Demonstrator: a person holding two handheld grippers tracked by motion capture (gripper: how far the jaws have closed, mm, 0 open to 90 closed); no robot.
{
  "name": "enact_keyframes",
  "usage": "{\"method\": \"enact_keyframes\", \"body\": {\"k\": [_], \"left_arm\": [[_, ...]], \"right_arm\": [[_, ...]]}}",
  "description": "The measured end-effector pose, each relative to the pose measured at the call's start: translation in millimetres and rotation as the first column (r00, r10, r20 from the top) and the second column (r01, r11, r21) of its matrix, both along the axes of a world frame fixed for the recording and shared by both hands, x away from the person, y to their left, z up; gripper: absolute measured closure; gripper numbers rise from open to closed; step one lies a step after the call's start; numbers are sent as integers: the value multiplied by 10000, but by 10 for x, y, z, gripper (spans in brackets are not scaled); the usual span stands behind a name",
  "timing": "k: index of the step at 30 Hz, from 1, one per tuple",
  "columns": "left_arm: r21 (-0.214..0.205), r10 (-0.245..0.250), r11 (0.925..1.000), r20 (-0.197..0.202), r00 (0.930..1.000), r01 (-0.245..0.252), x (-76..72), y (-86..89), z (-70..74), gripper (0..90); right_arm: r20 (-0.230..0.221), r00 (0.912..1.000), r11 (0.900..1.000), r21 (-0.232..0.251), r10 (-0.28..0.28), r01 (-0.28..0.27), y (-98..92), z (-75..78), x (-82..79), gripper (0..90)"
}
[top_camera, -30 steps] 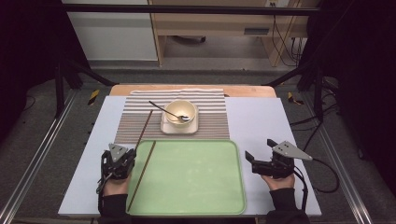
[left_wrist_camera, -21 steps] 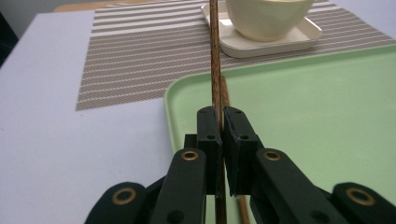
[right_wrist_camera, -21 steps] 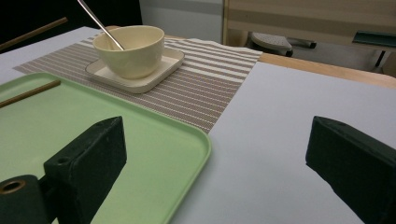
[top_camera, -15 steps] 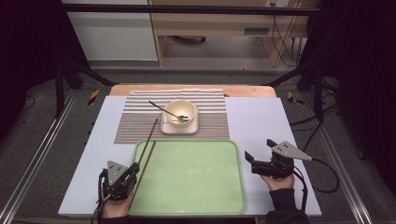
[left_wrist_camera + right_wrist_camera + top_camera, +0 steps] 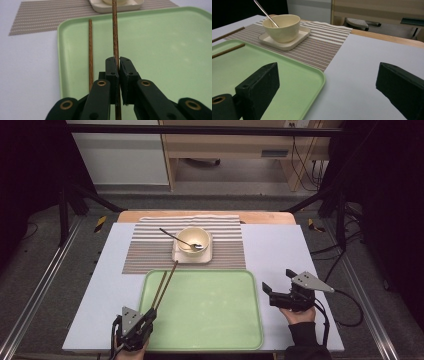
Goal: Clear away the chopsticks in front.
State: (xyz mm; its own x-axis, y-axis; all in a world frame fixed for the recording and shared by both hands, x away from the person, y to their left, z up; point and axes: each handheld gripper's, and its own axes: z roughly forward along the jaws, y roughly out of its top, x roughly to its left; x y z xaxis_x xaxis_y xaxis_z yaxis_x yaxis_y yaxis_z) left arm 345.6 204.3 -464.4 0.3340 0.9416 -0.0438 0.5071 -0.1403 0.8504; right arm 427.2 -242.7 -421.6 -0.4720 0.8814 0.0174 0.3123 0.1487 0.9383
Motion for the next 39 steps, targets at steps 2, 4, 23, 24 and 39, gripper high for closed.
{"method": "enact_keyframes", "body": {"k": [2, 4, 23, 24, 39], "left_arm": [[-24, -3, 10000, -75, 10000, 2, -5, -8, -21, 852], [92, -58, 9999, -130, 9999, 59, -12, -16, -34, 852], [736, 22, 9973, -1146, 9934, 63, 23, -56, -144, 851], [756, 20, 9971, -1201, 9928, 71, 27, -61, -150, 851], [614, -474, 9967, -914, 9947, 532, 98, -84, -35, 787]], "right_arm": [[-1, 10000, 10000, 6, 2, -2, 0, -1, 1, 52], [-9, 10000, 10000, 2, 4, -4, 1, 0, 0, 52], [-42, 10000, 10000, 26, 9, -9, -1, -2, 4, 52], [-35, 10000, 10000, 36, 9, -9, -1, -2, 5, 52], [-36, 10000, 10000, 62, 20, -20, 2, 3, 3, 51]]}}
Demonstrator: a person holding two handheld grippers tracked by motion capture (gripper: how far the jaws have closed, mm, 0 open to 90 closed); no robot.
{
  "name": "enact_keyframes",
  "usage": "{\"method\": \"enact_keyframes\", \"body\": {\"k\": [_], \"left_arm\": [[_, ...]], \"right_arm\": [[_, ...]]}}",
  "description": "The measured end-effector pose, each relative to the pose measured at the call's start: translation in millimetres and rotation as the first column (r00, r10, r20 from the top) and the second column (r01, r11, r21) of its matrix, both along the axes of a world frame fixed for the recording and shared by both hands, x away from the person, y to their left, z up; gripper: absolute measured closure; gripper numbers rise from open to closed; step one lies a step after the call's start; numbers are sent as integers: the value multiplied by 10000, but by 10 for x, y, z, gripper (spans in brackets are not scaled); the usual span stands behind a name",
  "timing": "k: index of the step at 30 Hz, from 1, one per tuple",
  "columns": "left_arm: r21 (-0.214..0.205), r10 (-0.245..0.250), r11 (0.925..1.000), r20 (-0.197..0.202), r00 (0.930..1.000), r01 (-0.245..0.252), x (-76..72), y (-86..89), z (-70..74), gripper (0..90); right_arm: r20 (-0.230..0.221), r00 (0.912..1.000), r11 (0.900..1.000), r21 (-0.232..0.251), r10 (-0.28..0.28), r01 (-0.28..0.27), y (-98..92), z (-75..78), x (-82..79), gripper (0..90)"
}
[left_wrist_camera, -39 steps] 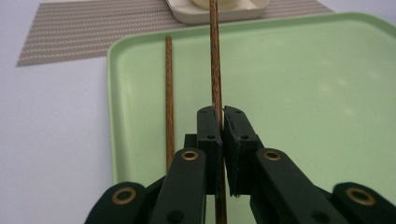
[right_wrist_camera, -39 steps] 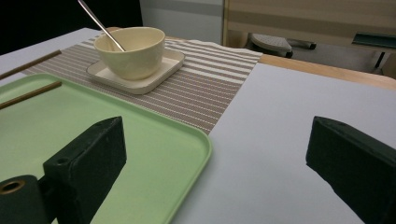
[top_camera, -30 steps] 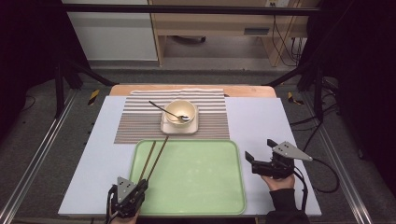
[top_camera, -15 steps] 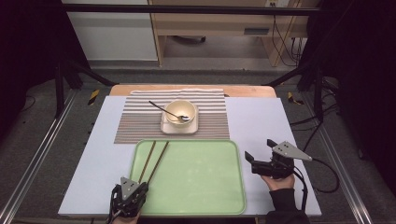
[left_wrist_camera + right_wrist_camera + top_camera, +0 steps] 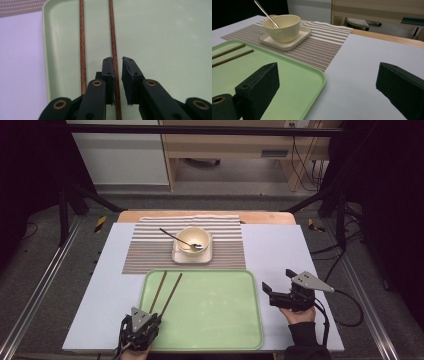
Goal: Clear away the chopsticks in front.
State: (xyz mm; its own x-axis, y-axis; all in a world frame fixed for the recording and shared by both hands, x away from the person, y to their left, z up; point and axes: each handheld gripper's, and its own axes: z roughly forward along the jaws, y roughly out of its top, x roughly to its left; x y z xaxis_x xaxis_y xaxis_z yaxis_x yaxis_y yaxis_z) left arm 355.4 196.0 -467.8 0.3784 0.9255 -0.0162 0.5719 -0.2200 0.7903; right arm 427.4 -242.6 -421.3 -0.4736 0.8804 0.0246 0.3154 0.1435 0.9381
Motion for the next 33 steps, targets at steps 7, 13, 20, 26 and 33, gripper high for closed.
{"method": "enact_keyframes", "body": {"k": [7, 13, 20, 26, 33], "left_arm": [[-93, -961, 9953, 101, 9953, 962, 273, -121, 132, 888], [381, -1658, 9854, -144, 9861, 1662, 495, -275, 100, 895], [998, -1651, 9801, -684, 9839, 1714, 685, -313, -2, 895], [1251, -1512, 9790, -842, 9849, 1610, 739, -302, -41, 896], [1226, -1089, 9854, -817, 9907, 1184, 767, -223, -48, 896]], "right_arm": [[26, 10000, 10000, -13, -13, 13, -4, 2, 1, 51], [3, 10000, 10000, -6, -39, 39, -11, -2, 5, 51], [5, 10000, 10000, -2, -47, 47, -11, -2, 5, 51], [11, 10000, 10000, -4, -32, 32, -10, -3, 5, 51], [-12, 10000, 10000, -38, -44, 43, -7, -5, 6, 47]]}}
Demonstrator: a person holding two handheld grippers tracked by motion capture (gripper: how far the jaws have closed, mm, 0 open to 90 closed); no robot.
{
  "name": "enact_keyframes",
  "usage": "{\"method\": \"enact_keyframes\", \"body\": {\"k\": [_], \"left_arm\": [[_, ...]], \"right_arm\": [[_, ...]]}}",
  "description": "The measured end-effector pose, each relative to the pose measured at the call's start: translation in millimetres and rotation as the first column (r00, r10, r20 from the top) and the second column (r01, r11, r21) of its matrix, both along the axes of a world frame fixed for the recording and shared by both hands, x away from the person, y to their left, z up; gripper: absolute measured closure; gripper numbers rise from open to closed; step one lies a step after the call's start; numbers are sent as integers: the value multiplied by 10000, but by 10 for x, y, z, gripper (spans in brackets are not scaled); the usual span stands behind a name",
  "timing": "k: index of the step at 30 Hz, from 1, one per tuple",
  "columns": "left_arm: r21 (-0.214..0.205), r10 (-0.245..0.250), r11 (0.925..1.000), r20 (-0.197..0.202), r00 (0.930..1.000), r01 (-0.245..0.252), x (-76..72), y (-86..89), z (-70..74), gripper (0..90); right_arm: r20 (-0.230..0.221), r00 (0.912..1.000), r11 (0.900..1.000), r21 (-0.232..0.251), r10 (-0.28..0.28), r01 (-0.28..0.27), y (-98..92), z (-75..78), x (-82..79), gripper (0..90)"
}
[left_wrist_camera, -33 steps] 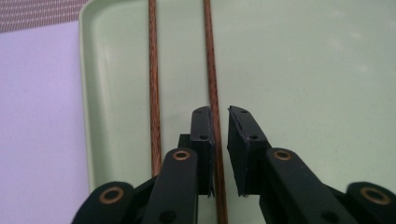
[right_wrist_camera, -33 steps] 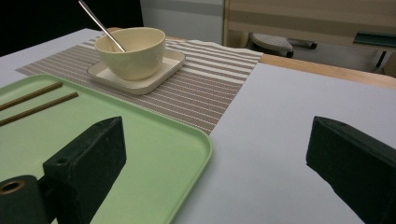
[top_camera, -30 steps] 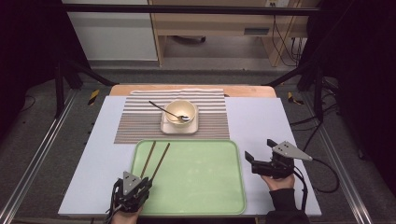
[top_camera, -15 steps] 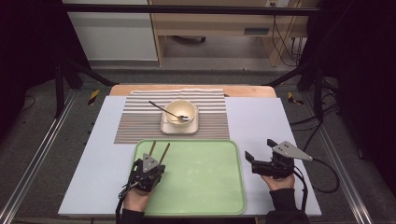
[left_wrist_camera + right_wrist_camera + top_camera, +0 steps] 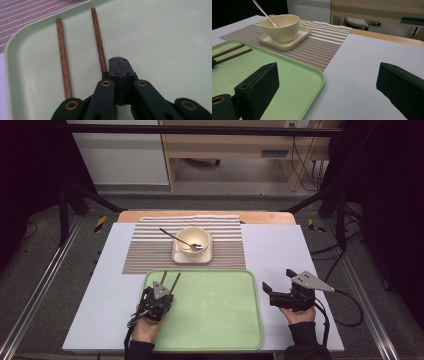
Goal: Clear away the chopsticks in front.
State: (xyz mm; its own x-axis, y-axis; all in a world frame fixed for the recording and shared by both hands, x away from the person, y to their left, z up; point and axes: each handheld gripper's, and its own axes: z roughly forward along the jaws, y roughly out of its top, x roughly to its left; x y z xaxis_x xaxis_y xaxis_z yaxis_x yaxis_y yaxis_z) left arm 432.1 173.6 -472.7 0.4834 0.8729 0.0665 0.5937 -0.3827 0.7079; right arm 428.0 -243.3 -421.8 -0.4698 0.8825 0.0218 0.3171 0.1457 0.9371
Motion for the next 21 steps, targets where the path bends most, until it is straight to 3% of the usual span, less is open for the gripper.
{"method": "enact_keyframes", "body": {"k": [8, 21], "left_arm": [[-112, 457, 9989, 50, 9989, -456, 2, 138, -7, 897], [-176, 1049, 9944, 134, 9944, -1047, 2, 224, -10, 897]], "right_arm": [[-40, 10000, 10000, 5, -5, 5, 9, -4, 2, 45], [-38, 10000, 10000, -3, -14, 14, 9, -4, 1, 45]]}}
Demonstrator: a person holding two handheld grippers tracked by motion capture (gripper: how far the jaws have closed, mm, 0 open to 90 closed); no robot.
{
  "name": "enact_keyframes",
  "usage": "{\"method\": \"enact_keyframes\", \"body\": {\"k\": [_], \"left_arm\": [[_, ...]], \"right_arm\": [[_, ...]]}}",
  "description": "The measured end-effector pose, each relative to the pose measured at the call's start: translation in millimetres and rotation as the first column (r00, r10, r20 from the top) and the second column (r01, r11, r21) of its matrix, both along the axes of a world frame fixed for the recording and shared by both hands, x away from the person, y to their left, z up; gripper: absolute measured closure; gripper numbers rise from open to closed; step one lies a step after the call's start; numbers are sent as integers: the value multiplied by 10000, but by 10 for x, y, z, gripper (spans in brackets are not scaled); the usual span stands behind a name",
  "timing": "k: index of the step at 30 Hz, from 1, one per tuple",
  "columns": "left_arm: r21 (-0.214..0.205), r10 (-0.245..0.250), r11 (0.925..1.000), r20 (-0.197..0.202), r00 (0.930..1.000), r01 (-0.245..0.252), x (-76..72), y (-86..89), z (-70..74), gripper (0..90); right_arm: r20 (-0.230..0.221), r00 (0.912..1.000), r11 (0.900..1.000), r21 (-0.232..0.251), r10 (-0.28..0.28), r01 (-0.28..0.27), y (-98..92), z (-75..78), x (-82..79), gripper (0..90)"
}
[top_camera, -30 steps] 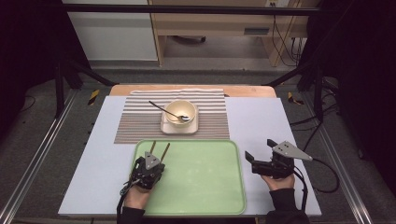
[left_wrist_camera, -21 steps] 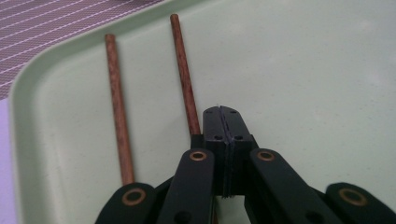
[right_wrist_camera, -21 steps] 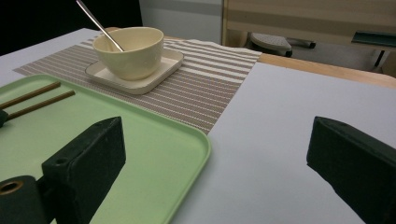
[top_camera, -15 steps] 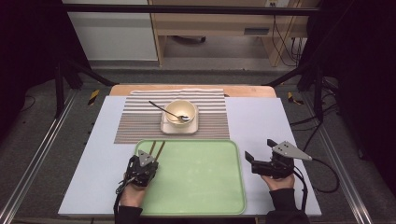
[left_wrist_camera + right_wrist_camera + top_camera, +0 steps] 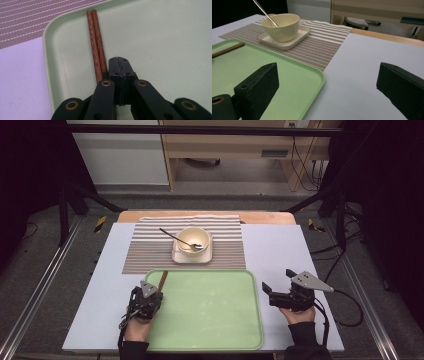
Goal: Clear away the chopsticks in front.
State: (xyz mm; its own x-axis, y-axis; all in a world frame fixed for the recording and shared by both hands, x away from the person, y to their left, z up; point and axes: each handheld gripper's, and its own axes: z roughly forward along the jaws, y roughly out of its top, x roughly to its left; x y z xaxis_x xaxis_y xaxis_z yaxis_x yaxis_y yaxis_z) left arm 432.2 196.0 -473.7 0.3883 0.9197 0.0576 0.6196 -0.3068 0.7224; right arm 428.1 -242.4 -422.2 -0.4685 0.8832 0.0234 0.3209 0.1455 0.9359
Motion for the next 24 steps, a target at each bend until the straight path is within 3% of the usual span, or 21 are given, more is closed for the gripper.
{"method": "enact_keyframes", "body": {"k": [8, 12, 18, 20, 24], "left_arm": [[35, 127, 9999, -2, 9999, -127, 1, 5, 3, 897], [-257, 4, 9997, 182, 9998, 0, -19, 11, 37, 896], [-623, -313, 9973, 1114, 9933, 384, -86, -13, 194, 837], [-1007, -472, 9930, 1466, 9881, 624, -95, -11, 264, 783], [-1180, -730, 9883, 1904, 9790, 966, -78, -20, 370, 620]], "right_arm": [[-17, 10000, 10000, 7, 2, -2, 2, 0, -1, 45], [5, 10000, 10000, -6, -3, 3, 0, 0, 0, 44], [13, 10000, 10000, -2, -18, 18, -1, 1, 0, 44], [26, 10000, 10000, -10, -21, 21, -3, 0, 0, 44], [41, 10000, 10000, -37, -50, 50, -11, 4, -4, 43]]}}
